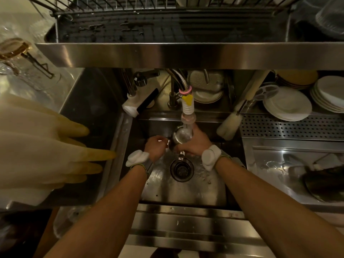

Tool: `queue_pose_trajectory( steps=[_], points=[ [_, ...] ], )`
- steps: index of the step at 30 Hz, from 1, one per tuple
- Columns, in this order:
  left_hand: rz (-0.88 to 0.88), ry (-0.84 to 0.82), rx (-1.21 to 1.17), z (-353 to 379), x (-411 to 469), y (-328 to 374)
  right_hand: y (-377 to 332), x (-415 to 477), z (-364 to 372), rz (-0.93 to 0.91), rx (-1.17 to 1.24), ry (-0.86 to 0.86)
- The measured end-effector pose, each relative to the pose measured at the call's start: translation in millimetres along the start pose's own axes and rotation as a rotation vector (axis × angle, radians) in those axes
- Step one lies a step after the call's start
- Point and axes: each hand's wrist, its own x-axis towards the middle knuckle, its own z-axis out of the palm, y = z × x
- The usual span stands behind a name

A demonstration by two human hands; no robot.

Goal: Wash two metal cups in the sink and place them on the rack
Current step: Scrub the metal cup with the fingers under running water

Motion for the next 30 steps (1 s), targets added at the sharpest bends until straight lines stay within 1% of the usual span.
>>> queue_pose_trajectory(
  steps=[2,5,7,10,12,14,17,21,23,25,26,29,30],
  points=[
    [0.055,-0.026,0.023,0,-3,4,7,0,-8,0.030,0.017,0.038],
    [0.156,-0.144,-0.004,4,-12,12,9,1,-14,0.038,0.028,0.100],
    [0.171,-0.221,-0.055,8,-19,19,3,1,-9,0.042,0.038,0.141],
    [0.221,-0.239,-0.033,13,-21,21,-5,3,-5,0.201,0.196,0.243],
    [0.271,-0.208,0.004,15,-18,18,-10,3,-6,0.290,0.190,0.291],
    [0.319,-0.125,0.096,14,-13,15,-10,1,-8,0.335,0.110,0.264],
    [0.361,-0.148,0.137,13,-9,17,-5,-6,-15,0.346,0.067,0.203],
    [0.396,-0.201,0.215,19,-9,22,1,-13,-31,0.249,0.122,0.097],
    [0.403,-0.218,0.230,21,-9,26,3,-11,-35,0.180,0.060,0.055],
    [0.406,-0.239,0.228,24,-9,31,6,-9,-36,0.156,-0.035,0.052],
    [0.408,-0.230,0.220,24,-9,34,8,-7,-36,0.175,-0.041,0.066],
    [0.384,-0.166,0.094,16,-10,33,8,-9,-30,0.224,0.019,0.108],
    [0.365,-0.157,0.061,11,-11,30,6,-9,-25,0.237,0.036,0.098]
  ],
)
